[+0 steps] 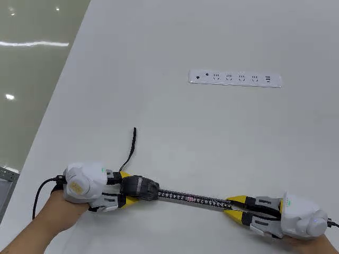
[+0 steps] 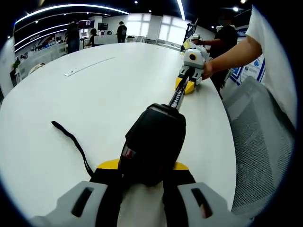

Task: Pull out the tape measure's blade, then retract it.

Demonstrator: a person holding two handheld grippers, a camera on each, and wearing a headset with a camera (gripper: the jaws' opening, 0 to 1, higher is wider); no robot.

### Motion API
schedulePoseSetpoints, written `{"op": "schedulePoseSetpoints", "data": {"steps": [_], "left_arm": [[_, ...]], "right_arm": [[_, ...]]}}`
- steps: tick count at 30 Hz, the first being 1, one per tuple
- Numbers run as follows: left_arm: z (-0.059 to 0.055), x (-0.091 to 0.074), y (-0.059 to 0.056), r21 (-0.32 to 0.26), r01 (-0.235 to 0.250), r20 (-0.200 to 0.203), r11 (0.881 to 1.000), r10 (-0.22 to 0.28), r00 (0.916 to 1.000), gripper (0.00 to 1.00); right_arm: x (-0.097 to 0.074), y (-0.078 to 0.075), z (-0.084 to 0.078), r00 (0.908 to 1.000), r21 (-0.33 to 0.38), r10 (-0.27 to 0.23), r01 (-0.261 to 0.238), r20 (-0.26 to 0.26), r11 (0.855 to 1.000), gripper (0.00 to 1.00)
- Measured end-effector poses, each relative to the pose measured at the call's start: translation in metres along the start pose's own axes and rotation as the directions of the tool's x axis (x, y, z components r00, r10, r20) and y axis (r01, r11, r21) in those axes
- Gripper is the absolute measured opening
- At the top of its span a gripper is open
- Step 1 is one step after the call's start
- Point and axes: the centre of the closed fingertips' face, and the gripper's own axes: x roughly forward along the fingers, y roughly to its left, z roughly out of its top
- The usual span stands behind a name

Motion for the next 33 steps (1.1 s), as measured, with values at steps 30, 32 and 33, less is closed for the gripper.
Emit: {"op": "schedulePoseSetpoints", "data": {"steps": [30,32,33], "left_arm": [[0.001,0.000,0.000,0.004,0.005,-0.003,1.000,-0.005,1.0000,0.29],[0.000,0.000,0.000,0.005,0.004,-0.001,1.000,-0.004,1.0000,0.29],[0.000,0.000,0.000,0.003,0.004,-0.001,1.000,-0.004,1.0000,0.29]], "right_arm": [[-0.029,-0.005,-0.011,0.9995,0.024,-0.031,0.031,0.002,0.999,0.10],[-0.031,-0.005,-0.010,0.9995,0.026,-0.033,0.033,0.003,0.999,0.10],[-0.032,-0.005,-0.010,0.9994,0.025,-0.034,0.034,0.003,0.999,0.10]]}}
